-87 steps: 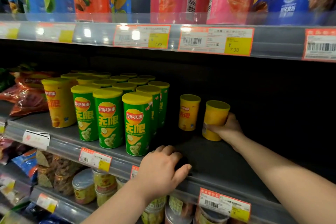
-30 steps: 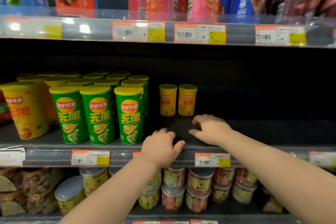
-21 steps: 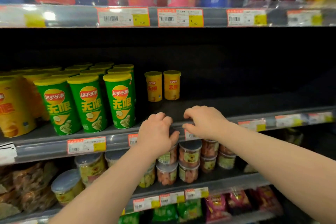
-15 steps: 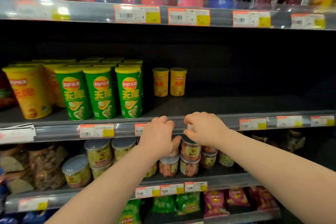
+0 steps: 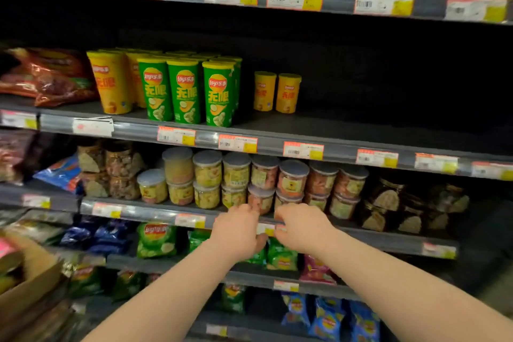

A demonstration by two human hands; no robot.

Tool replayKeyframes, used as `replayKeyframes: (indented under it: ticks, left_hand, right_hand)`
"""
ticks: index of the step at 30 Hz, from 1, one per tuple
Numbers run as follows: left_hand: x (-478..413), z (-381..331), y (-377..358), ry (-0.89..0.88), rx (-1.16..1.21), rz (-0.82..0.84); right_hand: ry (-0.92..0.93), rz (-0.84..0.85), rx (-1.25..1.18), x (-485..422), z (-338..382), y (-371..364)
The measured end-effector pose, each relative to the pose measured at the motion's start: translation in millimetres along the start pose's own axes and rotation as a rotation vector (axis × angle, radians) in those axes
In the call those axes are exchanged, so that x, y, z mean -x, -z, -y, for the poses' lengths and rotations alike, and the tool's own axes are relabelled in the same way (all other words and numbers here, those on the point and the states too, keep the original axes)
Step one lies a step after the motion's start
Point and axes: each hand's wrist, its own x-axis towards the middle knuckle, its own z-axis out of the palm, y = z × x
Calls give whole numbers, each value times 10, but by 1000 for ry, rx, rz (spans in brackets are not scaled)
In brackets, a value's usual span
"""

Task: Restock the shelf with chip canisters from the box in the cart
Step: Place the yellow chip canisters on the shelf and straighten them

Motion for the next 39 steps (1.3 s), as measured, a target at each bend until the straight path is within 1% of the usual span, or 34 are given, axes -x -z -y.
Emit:
replayKeyframes:
  ticks: [3,8,13,21,24,28,36,39]
  left_hand:
    - [402,-122,-222,80,21,107]
    - [1044,-135,-502,188,-12,201]
    - [1563,-40,-690,286,-11,237]
    - [2100,253,-886,396,41,263]
    - [2314,503,-906,444,59,267]
    - [2637,957,-908,523,76,275]
    - [3257,2174,-931,644,171,262]
    - [3486,2696,-898,676,177,239]
  right_hand:
    - [34,73,-28,293,101,-196]
    - [135,154,-64,655,369,-520]
    - [212,190,-78,895,729,-790]
    - [285,279,-58,1015,1161,-1021]
    - [335,292,-55,919,1475,-1065]
    - [407,315,-54,762,2064,-1060]
    - [512,332,3,367,3445,-970]
    - [538,314,6,155,3992,-956]
